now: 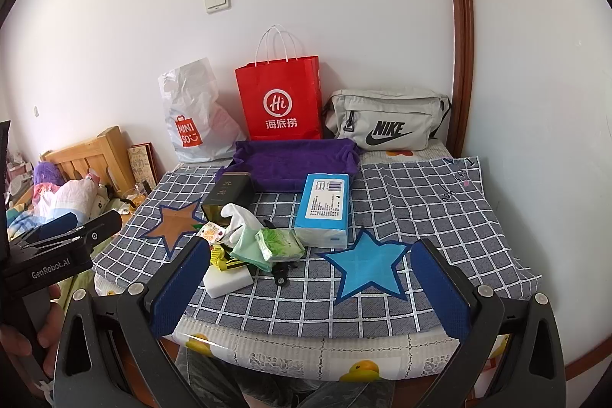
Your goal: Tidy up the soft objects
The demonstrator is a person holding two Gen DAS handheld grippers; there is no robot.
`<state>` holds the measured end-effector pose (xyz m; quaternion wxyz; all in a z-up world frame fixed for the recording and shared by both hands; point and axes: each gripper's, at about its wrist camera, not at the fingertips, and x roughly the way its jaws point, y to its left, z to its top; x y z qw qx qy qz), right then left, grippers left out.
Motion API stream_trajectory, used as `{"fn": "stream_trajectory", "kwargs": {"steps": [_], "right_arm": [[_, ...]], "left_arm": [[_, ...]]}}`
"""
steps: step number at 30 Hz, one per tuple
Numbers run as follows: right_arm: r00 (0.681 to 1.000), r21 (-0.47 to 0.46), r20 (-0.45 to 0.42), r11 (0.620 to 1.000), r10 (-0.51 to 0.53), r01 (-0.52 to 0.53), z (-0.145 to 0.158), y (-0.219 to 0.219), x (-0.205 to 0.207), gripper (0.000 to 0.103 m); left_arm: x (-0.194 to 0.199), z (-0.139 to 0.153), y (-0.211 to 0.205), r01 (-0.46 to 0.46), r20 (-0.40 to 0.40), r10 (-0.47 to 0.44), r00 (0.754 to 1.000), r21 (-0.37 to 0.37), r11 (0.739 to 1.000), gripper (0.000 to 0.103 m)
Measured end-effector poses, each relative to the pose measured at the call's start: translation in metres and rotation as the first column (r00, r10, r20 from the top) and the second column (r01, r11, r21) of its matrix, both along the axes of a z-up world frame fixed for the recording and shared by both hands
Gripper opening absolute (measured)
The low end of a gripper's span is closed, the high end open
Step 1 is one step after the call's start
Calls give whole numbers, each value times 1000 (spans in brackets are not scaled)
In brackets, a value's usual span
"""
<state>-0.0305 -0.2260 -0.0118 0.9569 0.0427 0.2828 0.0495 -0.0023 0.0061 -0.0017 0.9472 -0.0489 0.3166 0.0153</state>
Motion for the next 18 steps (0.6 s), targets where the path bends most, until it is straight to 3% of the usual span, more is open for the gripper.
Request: {"fn": "stream_trajectory", "kwargs": {"steps": [13,18], "right_arm": [[1000,2,7,1000,7,-7,0,3,-2,103],[1000,8,0,1000,19,-19,-7,2,5,103]], "left_arm": [[0,0,2,-5,-3,5,1000,3,1000,103],[10,-14,22,-30,-36,30,999,-5,1000,103]]}}
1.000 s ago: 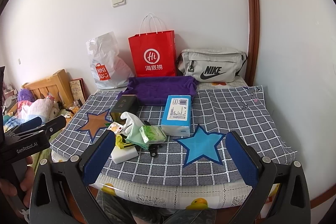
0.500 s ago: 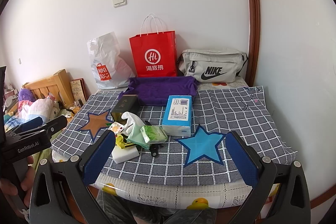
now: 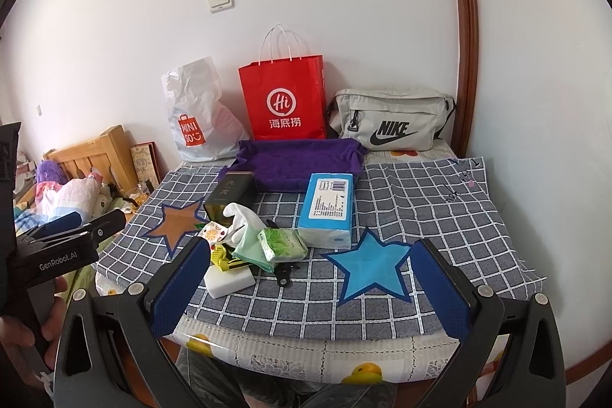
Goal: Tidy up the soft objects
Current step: 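Grasp the orange-print snack packet with the left gripper while the right grasps the green tissue pack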
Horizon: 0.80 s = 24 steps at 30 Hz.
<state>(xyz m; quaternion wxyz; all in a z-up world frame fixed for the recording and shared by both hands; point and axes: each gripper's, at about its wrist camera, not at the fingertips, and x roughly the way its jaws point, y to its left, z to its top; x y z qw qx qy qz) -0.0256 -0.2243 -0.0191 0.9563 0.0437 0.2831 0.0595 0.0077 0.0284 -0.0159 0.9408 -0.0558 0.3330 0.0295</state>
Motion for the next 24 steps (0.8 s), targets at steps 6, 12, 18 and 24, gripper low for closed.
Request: {"fn": "stream_trajectory", "kwargs": {"steps": [6,12,18,24], "right_arm": [[999,3,-51,1000,16,-16,-26,3,22,103],[993,-22,-104,998,54,-57,-58,14,59,103],[983,-55,-149,992,104,-113,-93,29,100,97],[953,17,-241,982,185,-187,-134,46,141,86]], "left_arm": [[29,-38,16,-20,-94,18,995,-11,1000,103],[55,-82,33,-48,-174,47,984,-3,999,103],[79,-121,46,-55,-253,45,966,-35,998,103],[96,-155,59,-71,-318,35,947,-101,992,103]]}}
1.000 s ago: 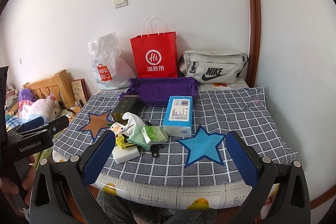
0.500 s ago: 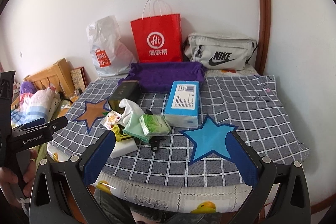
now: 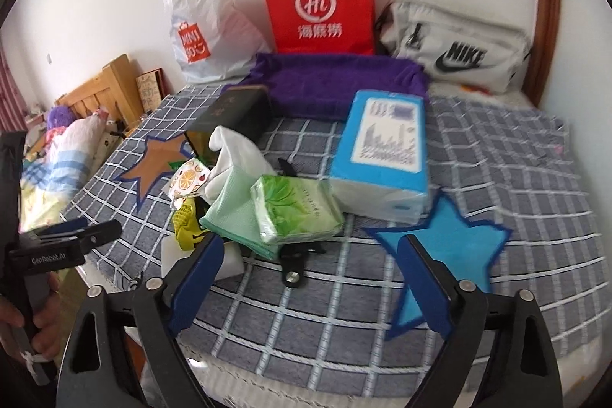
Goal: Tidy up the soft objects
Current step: 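Grasp the orange-print snack packet with the left gripper while the right grasps the green tissue pack, then lift the orange packet with the left gripper while the right lifts the green tissue pack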
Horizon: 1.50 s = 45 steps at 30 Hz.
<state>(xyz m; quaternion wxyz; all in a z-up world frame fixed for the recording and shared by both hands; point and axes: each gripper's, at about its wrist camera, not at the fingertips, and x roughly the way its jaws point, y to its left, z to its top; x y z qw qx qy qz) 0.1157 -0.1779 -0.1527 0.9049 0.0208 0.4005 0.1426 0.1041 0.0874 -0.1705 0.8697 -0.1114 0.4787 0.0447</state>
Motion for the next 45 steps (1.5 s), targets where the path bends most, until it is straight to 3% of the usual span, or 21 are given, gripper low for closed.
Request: {"fn": "stream_trajectory", "kwargs": {"steps": [9,11,13,15,18,19,20,27,31,36,37,41,45], "right_arm": [[998,1,-51,1000,21,-21,-28,24,42,85],[998,-17,-65,1000,9,-11,-36,26,48,76],[997,3,-81,1000,18,-18,-41,25,51,60],[995,41,-91,998,41,-37,-43,24,52,55],[997,10,-61,999,44,-44,-40,25,44,50],[997,8,-57,999,49,-48,-39,25,42,38],[997,13,-56,998,58,-58,-38,25,39,34],[998,-23,-34,998,57,-58,-28,13,12,34],[1000,-33,-4,999,8,-8,-15,-11,-6,34],[997,-158,18,985,-73,75,-21,-32,-8,35],[997,-158,0,984,-78,78,-26,-35,-5,35],[996,-154,-58,986,-68,59,-48,-34,3,38],[998,-182,-57,983,-31,20,-52,-24,3,43]], "left_arm": [[19,-17,10,1,-8,-1,1000,-17,1000,103],[24,-20,12,9,-3,-10,1000,-34,999,103],[30,-22,13,17,4,-17,1000,-44,999,103],[35,-22,13,27,8,-27,1000,-48,998,103],[44,-21,11,44,19,-43,999,-47,998,103],[49,-20,10,53,25,-52,998,-51,997,103],[51,-19,9,60,27,-59,998,-55,997,103],[77,-17,-6,129,33,-128,991,-39,991,103],[88,-18,-19,183,22,-183,983,-16,983,103],[98,-26,-30,228,-7,-228,974,-29,973,103],[99,-27,-31,233,-9,-234,972,-37,972,98],[99,-31,-32,269,-8,-270,963,-88,959,58],[90,-28,-17,225,3,-226,974,-97,969,50]]}}
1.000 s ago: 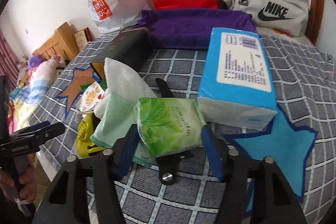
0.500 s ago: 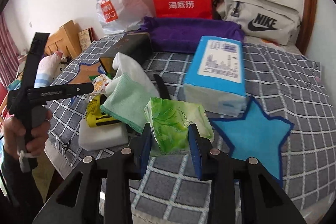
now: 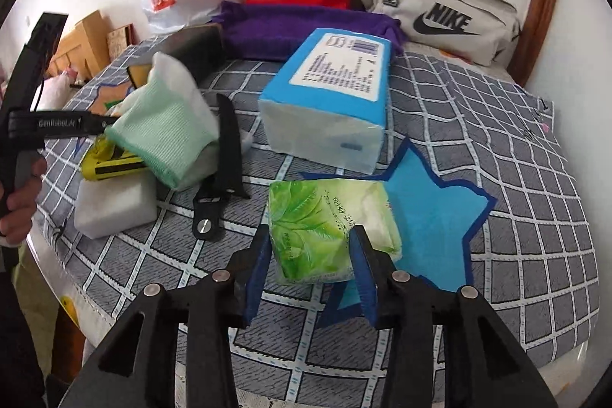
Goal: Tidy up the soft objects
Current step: 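Lift the orange packet with the left gripper while the right lifts the green tissue pack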
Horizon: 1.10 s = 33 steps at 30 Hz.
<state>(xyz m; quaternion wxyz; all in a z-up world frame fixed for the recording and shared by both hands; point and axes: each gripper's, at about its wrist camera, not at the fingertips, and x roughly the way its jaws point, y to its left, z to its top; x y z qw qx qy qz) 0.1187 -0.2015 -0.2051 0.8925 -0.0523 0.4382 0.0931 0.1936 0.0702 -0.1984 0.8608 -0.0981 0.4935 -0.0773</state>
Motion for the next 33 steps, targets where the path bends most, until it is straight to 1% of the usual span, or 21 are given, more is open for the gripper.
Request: {"fn": "stream_trajectory", "kwargs": {"steps": [1,3,5,6,9,11,13,15,18,21,22,24,27,28,29,33], "right_arm": [[1000,-6,0,1000,6,-6,0,1,0,47],[1000,-19,2,1000,13,-13,-2,4,-1,52],[1000,-25,8,1000,11,-11,-2,3,0,57],[1000,-26,7,1000,9,-9,-2,3,-1,61],[1000,-29,2,1000,6,-6,-4,2,-1,64],[1000,-37,-2,999,7,-7,-5,0,-2,69],[1000,-51,13,999,9,-8,-5,0,-5,77],[999,-76,38,997,3,0,-3,-3,-10,84],[998,-113,68,993,-16,24,-1,-8,-14,85],[998,-112,61,993,-34,40,-3,-17,-11,93],[997,-110,61,993,-44,51,-4,-20,-10,93],[996,-95,69,993,-63,70,-4,-25,-9,93],[995,-43,63,996,-74,77,-5,-30,-3,94],[996,-25,57,997,-72,73,-7,-30,1,94],[996,-11,54,998,-68,69,-8,-28,3,94],[999,55,36,998,-31,29,-14,-19,14,94]], "left_arm": [[-4,1,5,-10,3,10,1000,0,1000,50],[-9,1,13,-34,3,34,999,13,999,49],[-15,0,21,-60,0,60,998,40,997,49],[-18,-2,25,-71,-6,72,997,56,996,49],[-23,-11,32,-92,-36,96,995,111,990,49],[-28,-12,30,-76,-21,80,997,138,987,56],[-30,-13,28,-71,-32,77,996,171,983,79],[-32,-16,26,-67,-31,75,997,200,978,81],[-36,-19,22,-68,-10,73,997,232,970,82],[-39,-19,20,-81,13,80,997,241,967,82],[-41,-19,20,-82,22,79,997,241,967,81],[-44,-19,21,-94,34,88,996,242,966,76],[-48,-16,26,-122,43,115,992,236,964,61],[-48,-15,29,-136,43,130,991,226,964,55],[-49,-15,32,-145,42,139,989,216,966,51],[-50,-14,37,-158,35,154,987,185,970,47]]}}
